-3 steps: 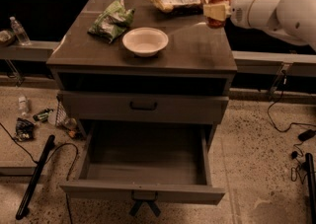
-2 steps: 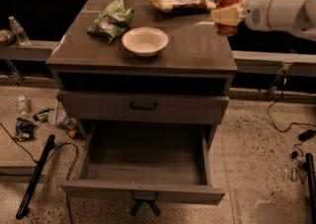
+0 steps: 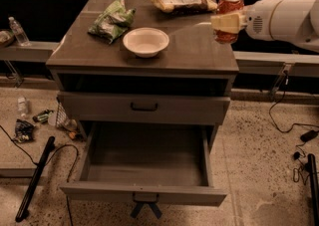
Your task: Place coke can into middle drawer
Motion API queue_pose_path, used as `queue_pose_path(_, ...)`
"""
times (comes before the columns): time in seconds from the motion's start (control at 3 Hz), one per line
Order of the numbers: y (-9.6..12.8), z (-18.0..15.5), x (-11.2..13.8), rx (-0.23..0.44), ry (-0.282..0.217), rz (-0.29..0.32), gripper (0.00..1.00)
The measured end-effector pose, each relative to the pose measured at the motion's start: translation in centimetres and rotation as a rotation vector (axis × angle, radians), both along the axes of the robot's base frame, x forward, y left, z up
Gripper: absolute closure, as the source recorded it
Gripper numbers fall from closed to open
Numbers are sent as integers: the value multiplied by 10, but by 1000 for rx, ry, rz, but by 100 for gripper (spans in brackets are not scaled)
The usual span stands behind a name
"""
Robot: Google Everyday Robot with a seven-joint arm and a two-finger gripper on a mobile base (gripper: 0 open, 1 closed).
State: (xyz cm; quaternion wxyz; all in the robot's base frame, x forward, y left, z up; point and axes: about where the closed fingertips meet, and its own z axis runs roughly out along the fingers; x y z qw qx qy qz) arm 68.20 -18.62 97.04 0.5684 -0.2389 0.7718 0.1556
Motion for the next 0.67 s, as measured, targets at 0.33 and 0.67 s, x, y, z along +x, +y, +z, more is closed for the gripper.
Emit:
queue_pose_path(0.33, 23, 15, -58, 60, 9, -24, 100)
queue_pose_path(0.67, 50, 13, -124, 85, 38, -69, 100)
